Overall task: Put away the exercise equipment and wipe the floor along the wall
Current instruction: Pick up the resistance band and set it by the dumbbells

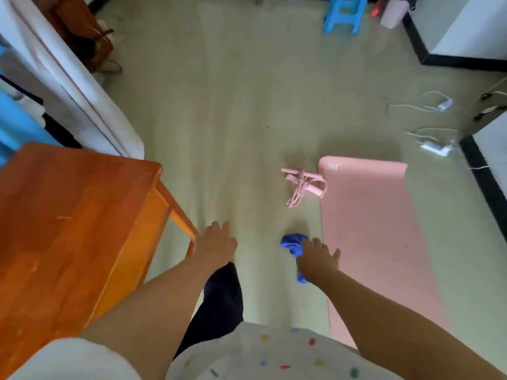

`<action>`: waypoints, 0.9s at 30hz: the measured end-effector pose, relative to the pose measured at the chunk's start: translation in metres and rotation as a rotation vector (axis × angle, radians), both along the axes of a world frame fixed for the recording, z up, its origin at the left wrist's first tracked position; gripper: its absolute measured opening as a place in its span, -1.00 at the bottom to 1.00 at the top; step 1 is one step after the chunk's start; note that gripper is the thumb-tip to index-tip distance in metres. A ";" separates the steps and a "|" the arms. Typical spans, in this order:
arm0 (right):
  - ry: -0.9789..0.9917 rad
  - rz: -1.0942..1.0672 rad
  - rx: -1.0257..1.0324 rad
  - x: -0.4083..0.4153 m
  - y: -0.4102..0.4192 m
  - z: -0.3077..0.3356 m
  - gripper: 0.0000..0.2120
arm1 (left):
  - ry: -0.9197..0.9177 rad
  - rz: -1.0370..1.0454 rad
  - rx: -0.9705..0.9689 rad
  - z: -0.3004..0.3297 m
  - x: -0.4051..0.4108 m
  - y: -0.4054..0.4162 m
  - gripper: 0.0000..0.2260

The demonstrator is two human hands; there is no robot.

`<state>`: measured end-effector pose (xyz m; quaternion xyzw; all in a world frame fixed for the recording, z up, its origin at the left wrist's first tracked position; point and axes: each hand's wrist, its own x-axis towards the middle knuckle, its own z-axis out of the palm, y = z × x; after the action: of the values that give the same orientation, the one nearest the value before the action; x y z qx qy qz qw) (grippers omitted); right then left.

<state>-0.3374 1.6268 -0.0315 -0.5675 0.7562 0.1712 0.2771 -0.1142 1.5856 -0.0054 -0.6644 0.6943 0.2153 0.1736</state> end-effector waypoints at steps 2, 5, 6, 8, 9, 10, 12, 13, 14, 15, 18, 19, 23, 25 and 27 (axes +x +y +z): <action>-0.019 -0.109 0.022 0.006 -0.049 0.003 -0.60 | 0.021 -0.053 0.028 0.008 0.007 -0.063 -0.57; -0.056 -0.198 0.018 0.013 -0.107 0.007 -0.63 | 0.012 -0.161 0.007 0.014 0.011 -0.147 -0.54; -0.070 -0.228 0.018 0.013 -0.123 0.010 -0.62 | 0.021 -0.175 0.016 0.014 0.008 -0.173 -0.54; -0.099 -0.298 0.008 0.008 -0.149 0.012 -0.61 | 0.025 -0.186 0.049 0.011 -0.005 -0.215 -0.53; -0.098 -0.328 0.012 0.001 -0.160 0.010 -0.61 | 0.023 -0.201 0.078 0.006 -0.016 -0.234 -0.53; -0.087 -0.358 0.023 -0.008 -0.170 0.006 -0.60 | 0.022 -0.219 0.112 0.000 -0.029 -0.250 -0.52; -0.069 -0.425 0.056 -0.030 -0.187 -0.005 -0.59 | 0.020 -0.283 0.178 -0.011 -0.059 -0.275 -0.51; -0.060 -0.466 0.075 -0.043 -0.197 -0.013 -0.60 | 0.027 -0.331 0.201 -0.017 -0.076 -0.287 -0.50; -0.052 -0.507 0.094 -0.057 -0.209 -0.021 -0.61 | 0.042 -0.382 0.212 -0.021 -0.095 -0.299 -0.50; -0.052 -0.551 0.110 -0.072 -0.223 -0.027 -0.62 | 0.058 -0.430 0.215 -0.024 -0.114 -0.312 -0.50; -0.076 -0.600 0.147 -0.107 -0.276 -0.037 -0.63 | 0.101 -0.547 0.227 -0.032 -0.159 -0.358 -0.54; -0.080 -0.587 0.139 -0.116 -0.297 -0.040 -0.62 | 0.106 -0.555 0.230 -0.035 -0.170 -0.378 -0.54; -0.136 -0.540 0.119 -0.145 -0.372 -0.051 -0.59 | 0.085 -0.520 0.253 -0.058 -0.202 -0.457 -0.51; -0.148 -0.544 0.145 -0.159 -0.403 -0.077 -0.58 | 0.068 -0.489 0.275 -0.089 -0.217 -0.491 -0.52; -0.175 -0.563 0.185 -0.171 -0.429 -0.121 -0.58 | 0.038 -0.498 0.317 -0.135 -0.229 -0.519 -0.53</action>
<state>-0.5085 1.1979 -0.1523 -0.3205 0.8383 0.1061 0.4281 -0.3436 1.0662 -0.1406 -0.4340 0.7968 0.2844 0.3096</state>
